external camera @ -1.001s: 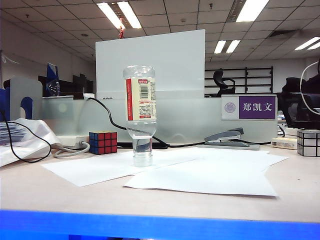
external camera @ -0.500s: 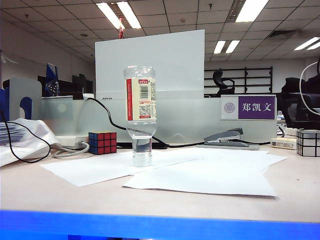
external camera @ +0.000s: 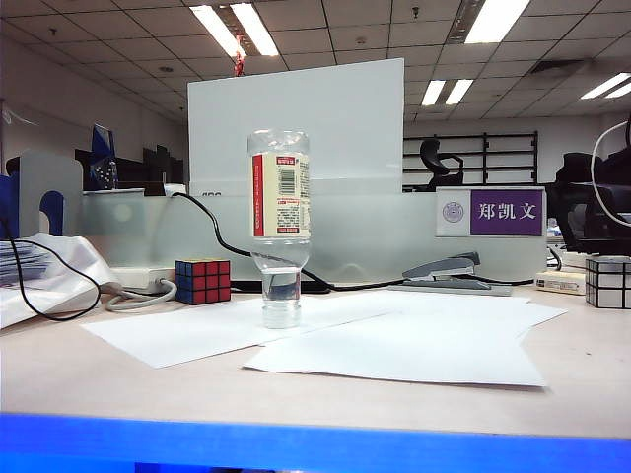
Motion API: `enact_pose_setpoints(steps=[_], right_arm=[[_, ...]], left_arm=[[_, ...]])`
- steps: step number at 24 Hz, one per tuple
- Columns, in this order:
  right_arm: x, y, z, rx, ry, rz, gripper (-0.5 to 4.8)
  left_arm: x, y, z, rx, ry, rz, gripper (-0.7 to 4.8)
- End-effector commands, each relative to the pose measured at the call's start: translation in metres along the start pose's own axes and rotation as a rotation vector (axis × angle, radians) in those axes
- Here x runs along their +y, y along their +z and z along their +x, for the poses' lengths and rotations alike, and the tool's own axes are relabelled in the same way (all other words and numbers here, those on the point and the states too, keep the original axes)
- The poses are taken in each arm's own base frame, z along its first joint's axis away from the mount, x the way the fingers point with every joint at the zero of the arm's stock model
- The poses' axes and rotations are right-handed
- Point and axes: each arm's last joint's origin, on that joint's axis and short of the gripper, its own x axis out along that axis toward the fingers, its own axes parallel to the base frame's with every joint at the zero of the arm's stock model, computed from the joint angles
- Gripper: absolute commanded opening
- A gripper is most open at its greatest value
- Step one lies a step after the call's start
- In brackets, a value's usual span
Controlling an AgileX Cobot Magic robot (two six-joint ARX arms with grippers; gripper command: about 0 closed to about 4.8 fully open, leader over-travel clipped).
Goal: Flip the plastic bottle upside down.
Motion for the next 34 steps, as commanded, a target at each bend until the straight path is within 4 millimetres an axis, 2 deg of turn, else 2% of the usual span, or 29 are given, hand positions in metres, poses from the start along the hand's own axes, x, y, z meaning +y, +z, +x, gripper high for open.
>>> enact_pose_setpoints(steps=[1, 7, 17, 34], right_arm=[[0.001, 0.003, 0.0, -0.016, 0.006, 0.006, -0.05], [0.001, 0.003, 0.0, -0.016, 0.006, 0.006, -0.05], [0.001, 0.003, 0.0, -0.016, 0.006, 0.006, -0.05], [0.001, 0.003, 0.0, -0.016, 0.006, 0.006, -0.05]], left_arm=[[-0.001, -0.002, 0.004, -0.047, -0.002, 0.004, -0.05], [-0.002, -0.014, 0.011, -0.082, -0.033, -0.048, -0.05], [-0.001, -0.028, 0.016, -0.041, -0.029, -0.055, -0.05], [0.004, -0.032, 0.018, -0.059, 0.022, -0.078, -0.05]])
